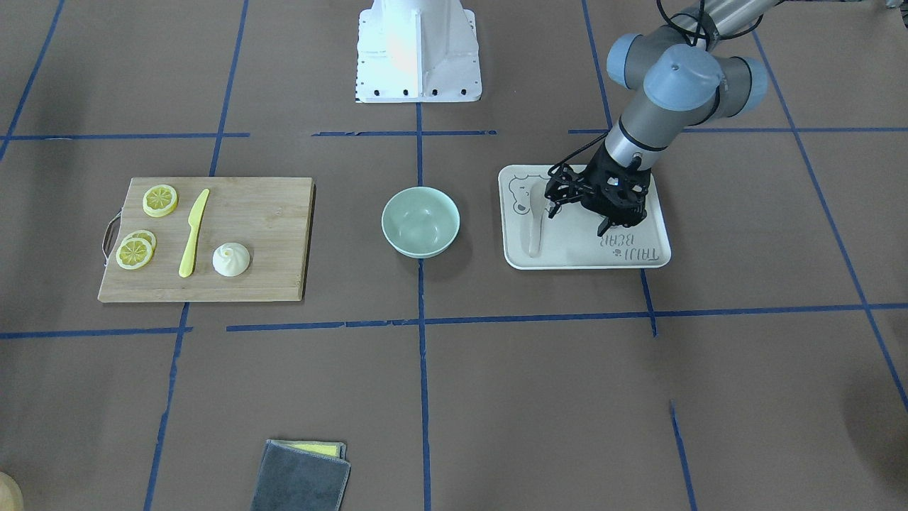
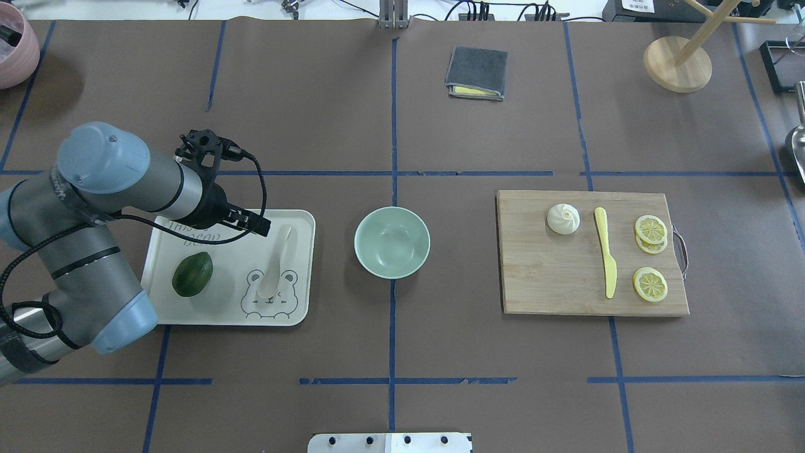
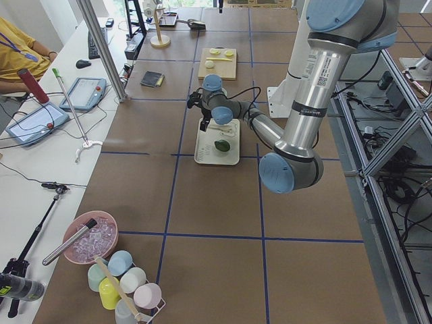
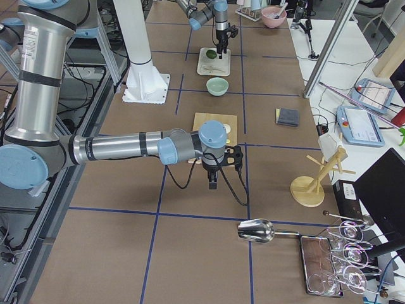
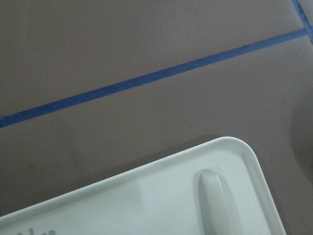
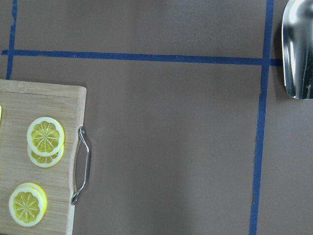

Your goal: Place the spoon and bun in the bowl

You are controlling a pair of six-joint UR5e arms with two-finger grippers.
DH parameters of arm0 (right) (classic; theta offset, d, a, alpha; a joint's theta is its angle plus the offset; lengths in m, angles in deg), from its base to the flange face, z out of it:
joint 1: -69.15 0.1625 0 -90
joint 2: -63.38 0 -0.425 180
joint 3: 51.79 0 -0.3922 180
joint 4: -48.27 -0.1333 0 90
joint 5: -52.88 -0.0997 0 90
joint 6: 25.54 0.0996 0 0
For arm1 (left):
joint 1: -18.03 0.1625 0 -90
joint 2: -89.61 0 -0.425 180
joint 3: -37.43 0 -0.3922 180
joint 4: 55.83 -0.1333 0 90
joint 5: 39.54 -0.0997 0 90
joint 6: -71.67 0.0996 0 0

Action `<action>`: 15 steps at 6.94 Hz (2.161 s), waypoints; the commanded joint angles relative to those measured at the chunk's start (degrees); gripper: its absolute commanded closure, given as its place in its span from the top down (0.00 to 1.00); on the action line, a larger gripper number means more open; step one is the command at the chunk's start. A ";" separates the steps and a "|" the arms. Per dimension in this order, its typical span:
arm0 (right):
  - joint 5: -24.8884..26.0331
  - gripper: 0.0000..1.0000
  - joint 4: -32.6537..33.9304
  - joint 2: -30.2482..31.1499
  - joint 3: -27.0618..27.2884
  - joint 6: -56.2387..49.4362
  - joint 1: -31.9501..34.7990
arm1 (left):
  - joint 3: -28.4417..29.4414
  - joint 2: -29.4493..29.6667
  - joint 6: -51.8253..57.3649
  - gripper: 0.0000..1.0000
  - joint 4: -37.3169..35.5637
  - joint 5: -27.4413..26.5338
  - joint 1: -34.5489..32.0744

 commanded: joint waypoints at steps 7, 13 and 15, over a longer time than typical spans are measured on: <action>0.08 1.00 -0.11 0.00 -1.39 0.01 -0.54 | 4.15 3.28 -0.10 0.50 -0.71 -4.32 5.75; 0.08 1.00 -0.11 0.00 -1.74 -0.08 -0.63 | 4.68 3.46 -0.01 0.40 -0.71 -4.32 5.75; -0.01 1.00 -0.11 0.00 -1.83 0.01 -0.72 | 4.42 3.63 -0.10 0.00 -0.71 -4.23 5.75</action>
